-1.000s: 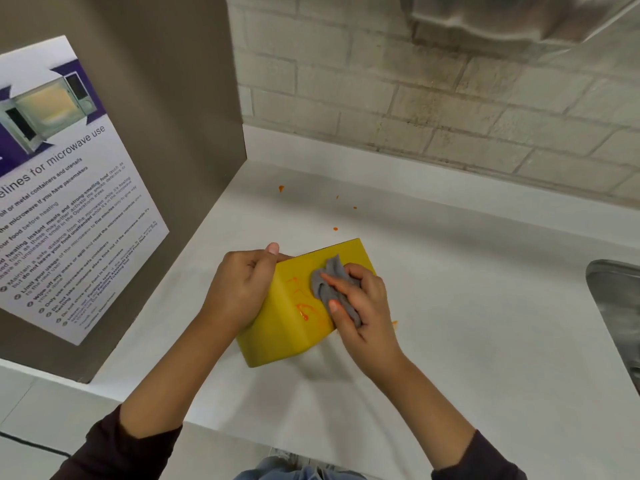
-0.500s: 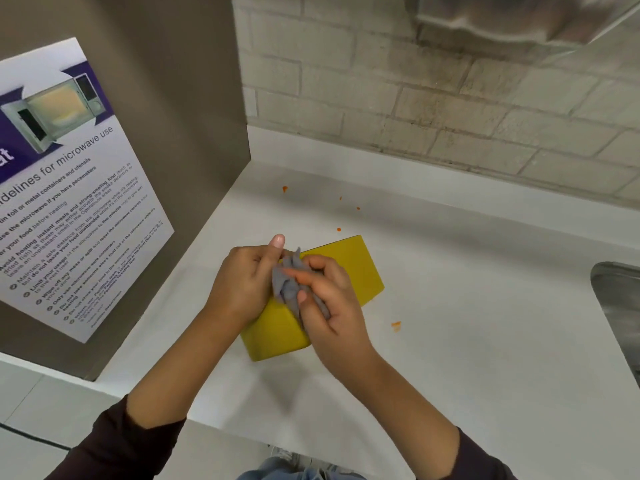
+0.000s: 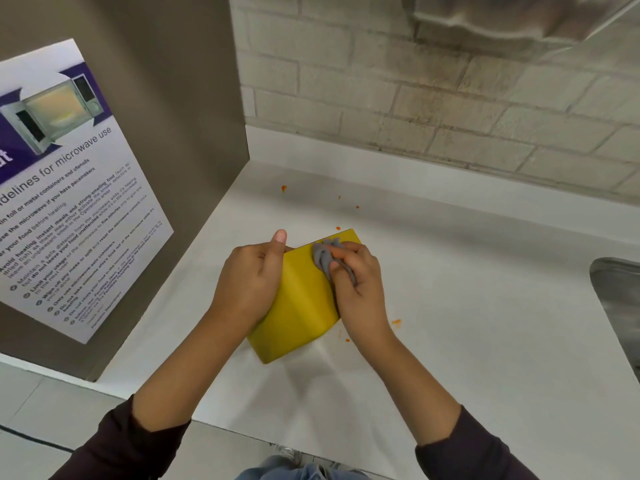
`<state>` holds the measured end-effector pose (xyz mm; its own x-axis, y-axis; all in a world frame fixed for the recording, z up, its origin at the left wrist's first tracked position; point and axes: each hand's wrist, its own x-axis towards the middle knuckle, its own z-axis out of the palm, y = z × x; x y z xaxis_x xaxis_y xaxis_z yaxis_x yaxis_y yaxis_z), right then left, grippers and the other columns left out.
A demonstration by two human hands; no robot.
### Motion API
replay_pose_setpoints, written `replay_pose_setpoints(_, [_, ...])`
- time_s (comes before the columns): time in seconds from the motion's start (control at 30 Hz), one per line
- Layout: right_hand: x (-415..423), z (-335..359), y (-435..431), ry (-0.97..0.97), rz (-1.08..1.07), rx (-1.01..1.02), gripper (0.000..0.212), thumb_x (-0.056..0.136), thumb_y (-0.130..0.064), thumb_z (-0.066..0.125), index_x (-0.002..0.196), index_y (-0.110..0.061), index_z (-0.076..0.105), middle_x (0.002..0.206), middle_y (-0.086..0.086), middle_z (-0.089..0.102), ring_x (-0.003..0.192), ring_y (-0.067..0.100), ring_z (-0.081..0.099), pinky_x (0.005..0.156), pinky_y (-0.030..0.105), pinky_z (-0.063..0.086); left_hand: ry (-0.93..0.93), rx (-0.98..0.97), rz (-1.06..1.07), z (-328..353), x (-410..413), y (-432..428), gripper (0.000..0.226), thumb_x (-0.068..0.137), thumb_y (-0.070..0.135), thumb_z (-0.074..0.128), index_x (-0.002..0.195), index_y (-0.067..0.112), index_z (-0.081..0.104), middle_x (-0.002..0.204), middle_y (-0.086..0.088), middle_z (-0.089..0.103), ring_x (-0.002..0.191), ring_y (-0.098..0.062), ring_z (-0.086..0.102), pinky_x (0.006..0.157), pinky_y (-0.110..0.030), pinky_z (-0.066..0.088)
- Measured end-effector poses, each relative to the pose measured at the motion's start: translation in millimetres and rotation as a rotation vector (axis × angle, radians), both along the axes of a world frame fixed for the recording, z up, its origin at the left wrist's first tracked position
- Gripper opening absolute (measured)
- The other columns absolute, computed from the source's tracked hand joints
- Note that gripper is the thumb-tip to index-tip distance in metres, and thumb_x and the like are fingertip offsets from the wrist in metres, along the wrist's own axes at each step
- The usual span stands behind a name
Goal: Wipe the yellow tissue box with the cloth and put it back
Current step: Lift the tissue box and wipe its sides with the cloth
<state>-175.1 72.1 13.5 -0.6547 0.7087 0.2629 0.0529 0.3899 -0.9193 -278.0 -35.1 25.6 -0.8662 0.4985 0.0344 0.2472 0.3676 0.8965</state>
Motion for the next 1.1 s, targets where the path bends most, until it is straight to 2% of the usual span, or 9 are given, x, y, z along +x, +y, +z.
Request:
replay_pose_setpoints(0.1, [8,10,-26,0.058,0.113,0.076,0.027,0.085,-0.025,0.050,0.102,-0.016,0.070,0.107,-0.023,0.046,0.105,0.011,0.047,0.093,0.014,0.034,0.064,0.017,0.007,-1,-1,1,0.074,0.082,0.068,0.025,0.076,0.009,0.070,0.070,-0.014,0.069,0.072,-0.026,0.066,0.069,-0.046,0.055])
replay_pose_setpoints(0.17, [19,8,-34,0.096,0.227,0.211,0.025,0.084,-0.021,0.051,0.102,-0.019,0.070,0.111,-0.019,0.049,0.107,0.013,0.045,0.096,0.012,0.032,0.055,0.030,0.000,0,-6,1,0.078,0.078,0.067,0.026,0.076,0.001,0.068,0.073,-0.021,0.069,0.076,-0.035,0.065,0.075,-0.051,0.053])
replay_pose_setpoints(0.3, [36,-15,-21,0.138,0.364,0.317,0.021,0.084,-0.014,0.054,0.098,-0.022,0.068,0.110,-0.004,0.053,0.106,0.016,0.048,0.094,0.025,0.038,-0.050,0.049,-0.037,-4,-9,-5,0.053,0.077,0.066,0.029,0.070,0.032,0.069,0.077,-0.004,0.073,0.079,-0.024,0.068,0.079,-0.043,0.054])
replay_pose_setpoints(0.53, [30,-48,29,0.166,0.037,0.089,0.021,0.081,-0.011,0.050,0.079,-0.028,0.061,0.095,-0.024,0.059,0.096,0.017,0.056,0.087,0.030,0.043,-0.108,0.055,-0.088,-10,-9,-15,0.042,0.076,0.067,0.030,0.067,0.052,0.068,0.075,0.017,0.069,0.077,-0.009,0.064,0.065,-0.024,0.047])
replay_pose_setpoints(0.63, [20,-50,48,0.068,-0.137,-0.167,0.031,0.088,-0.001,0.050,0.078,-0.028,0.060,0.092,-0.004,0.062,0.088,0.019,0.057,0.083,0.034,0.044,-0.082,0.072,-0.097,-10,-6,-17,0.038,0.076,0.067,0.033,0.068,0.054,0.068,0.076,0.015,0.070,0.078,-0.009,0.065,0.067,-0.026,0.049])
replay_pose_setpoints(0.7, [16,-51,56,0.057,-0.273,-0.544,0.021,0.093,-0.010,0.047,0.081,-0.021,0.060,0.086,0.015,0.058,0.074,0.022,0.053,0.067,0.035,0.042,-0.060,0.073,-0.166,-9,-7,-20,0.034,0.076,0.066,0.037,0.074,0.054,0.068,0.080,0.016,0.072,0.082,-0.010,0.066,0.070,-0.028,0.051])
replay_pose_setpoints(0.83, [29,-52,61,0.394,-0.202,-1.322,0.026,0.097,-0.016,0.034,0.085,-0.009,0.056,0.076,0.010,0.050,0.068,0.020,0.049,0.066,0.032,0.040,-0.122,0.022,-0.371,-5,-16,-35,0.032,0.066,0.060,0.054,0.089,0.042,0.069,0.097,0.004,0.070,0.094,-0.014,0.063,0.083,-0.030,0.049])
replay_pose_setpoints(0.97, [36,-55,55,0.516,-0.082,-1.507,0.015,0.081,-0.009,0.037,0.081,-0.007,0.052,0.078,0.011,0.048,0.074,0.021,0.049,0.078,0.030,0.039,-0.241,-0.089,-0.603,-9,-23,-52,0.041,0.066,0.025,0.074,0.103,0.041,0.065,0.102,0.006,0.071,0.089,0.001,0.063,0.077,-0.012,0.049])
replay_pose_setpoints(1.1, [37,-55,50,0.575,-0.073,-1.526,0.008,0.071,-0.006,0.040,0.071,-0.014,0.039,0.072,0.009,0.039,0.071,0.018,0.045,0.073,0.027,0.040,-0.361,-0.196,-0.684,-19,-27,-61,0.068,0.073,0.000,0.069,0.121,0.042,0.046,0.126,0.011,0.060,0.106,0.007,0.056,0.077,-0.011,0.049])
